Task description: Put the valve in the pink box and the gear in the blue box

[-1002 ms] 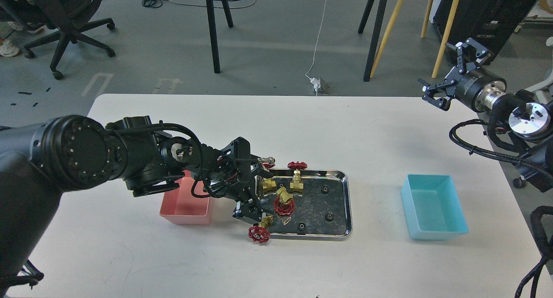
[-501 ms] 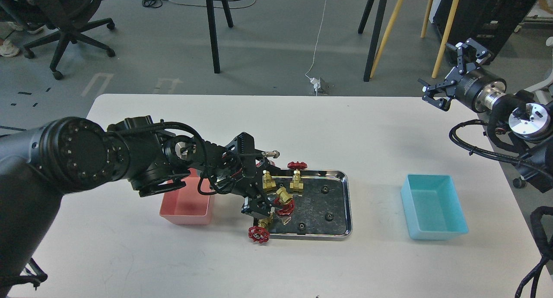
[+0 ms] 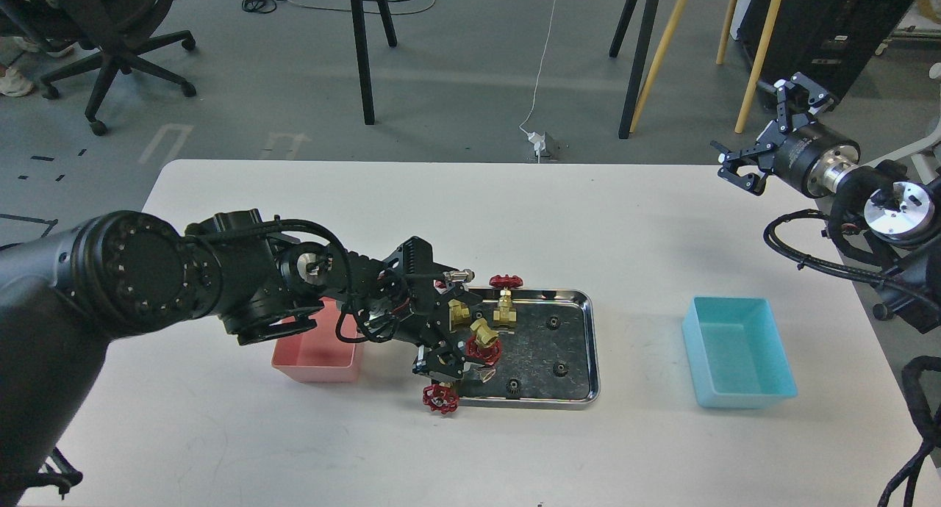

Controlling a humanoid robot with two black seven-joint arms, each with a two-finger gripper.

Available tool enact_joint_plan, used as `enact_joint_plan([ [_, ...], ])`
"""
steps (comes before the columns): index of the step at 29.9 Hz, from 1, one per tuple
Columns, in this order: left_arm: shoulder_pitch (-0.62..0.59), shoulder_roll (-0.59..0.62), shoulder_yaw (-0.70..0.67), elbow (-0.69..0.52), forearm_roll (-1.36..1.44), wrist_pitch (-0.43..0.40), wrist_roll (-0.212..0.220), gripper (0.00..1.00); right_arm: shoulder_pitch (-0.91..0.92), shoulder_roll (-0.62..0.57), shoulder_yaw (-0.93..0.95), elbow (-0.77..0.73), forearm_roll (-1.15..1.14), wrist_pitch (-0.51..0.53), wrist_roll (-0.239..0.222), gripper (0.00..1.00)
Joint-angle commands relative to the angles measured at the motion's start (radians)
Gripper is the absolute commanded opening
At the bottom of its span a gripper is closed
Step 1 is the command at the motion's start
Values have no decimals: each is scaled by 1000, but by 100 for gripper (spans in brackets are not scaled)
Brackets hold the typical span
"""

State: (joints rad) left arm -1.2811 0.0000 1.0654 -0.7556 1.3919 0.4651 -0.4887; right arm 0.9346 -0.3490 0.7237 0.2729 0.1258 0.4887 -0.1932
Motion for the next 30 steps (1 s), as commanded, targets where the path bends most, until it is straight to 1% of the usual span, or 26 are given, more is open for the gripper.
enact_joint_plan([
  [1, 0, 0, -1, 1, 9, 3, 0, 75, -2, 1, 0, 0, 0, 0, 0, 99],
  [3, 0, 0, -2, 2, 9, 9, 0, 71, -2, 1, 0, 0, 0, 0, 0, 99],
  [10, 9, 0, -7, 10, 9, 24, 0, 67, 0, 1, 6, 0, 0, 0, 0, 99],
  [16, 17, 0, -10, 16, 10, 24, 0, 60, 3, 2, 8, 0, 0, 0, 1, 99],
  [30, 20, 0, -28, 19, 39, 24, 0, 52, 3, 2, 8, 0, 0, 0, 1, 99],
])
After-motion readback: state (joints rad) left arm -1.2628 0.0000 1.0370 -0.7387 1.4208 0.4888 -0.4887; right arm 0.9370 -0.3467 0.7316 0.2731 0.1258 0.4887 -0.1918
